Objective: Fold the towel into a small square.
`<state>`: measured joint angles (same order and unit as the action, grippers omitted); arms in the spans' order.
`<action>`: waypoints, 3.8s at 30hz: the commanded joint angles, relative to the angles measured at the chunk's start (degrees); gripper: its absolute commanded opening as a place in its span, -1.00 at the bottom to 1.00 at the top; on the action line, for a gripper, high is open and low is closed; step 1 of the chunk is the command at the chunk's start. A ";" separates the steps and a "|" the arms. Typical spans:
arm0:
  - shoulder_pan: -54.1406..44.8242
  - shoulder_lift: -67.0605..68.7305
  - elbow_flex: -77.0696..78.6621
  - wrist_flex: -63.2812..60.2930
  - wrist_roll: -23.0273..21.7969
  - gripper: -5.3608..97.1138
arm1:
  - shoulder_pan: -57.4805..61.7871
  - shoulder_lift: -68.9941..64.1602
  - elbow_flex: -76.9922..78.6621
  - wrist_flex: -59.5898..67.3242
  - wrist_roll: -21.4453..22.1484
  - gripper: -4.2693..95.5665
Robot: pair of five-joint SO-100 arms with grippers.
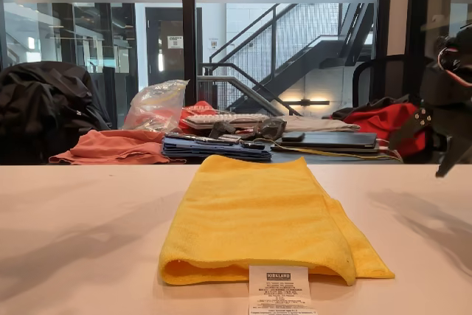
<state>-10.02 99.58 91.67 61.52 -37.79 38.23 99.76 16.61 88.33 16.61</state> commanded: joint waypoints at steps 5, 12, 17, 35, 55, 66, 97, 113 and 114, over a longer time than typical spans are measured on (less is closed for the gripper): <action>1.05 7.56 -5.19 -0.09 0.09 -0.17 | 0.44 0.00 0.35 -0.35 0.09 -0.67; 1.23 16.35 -5.98 -1.32 -0.09 -0.17 | 0.44 -4.39 -0.26 -0.97 -0.09 -0.67; 1.23 24.61 -5.19 -1.49 -0.09 -0.17 | 0.44 -5.27 -0.26 -0.97 -0.09 -0.67; 0.97 45.88 7.38 -2.29 -0.09 -0.17 | -0.26 -5.10 -0.26 -0.62 -0.09 -0.67; 1.85 46.58 28.39 -21.36 0.00 -0.17 | -0.26 -13.01 -0.26 -0.18 -0.09 -0.67; 6.15 56.51 32.87 -20.48 0.00 -0.17 | -0.35 -13.89 0.35 -0.18 -0.70 -0.67; -42.01 -6.42 -10.20 43.51 5.89 -0.18 | -11.07 -13.27 0.35 7.38 0.09 -0.67; -49.31 -6.24 28.56 3.87 11.78 -0.21 | -11.16 -13.71 0.35 7.38 0.09 -0.67; -49.39 -5.71 29.27 2.37 11.60 -0.25 | -11.16 -13.71 0.35 7.38 0.09 -0.67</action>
<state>-59.24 94.04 120.23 65.39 -26.10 27.07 85.34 17.31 95.71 16.61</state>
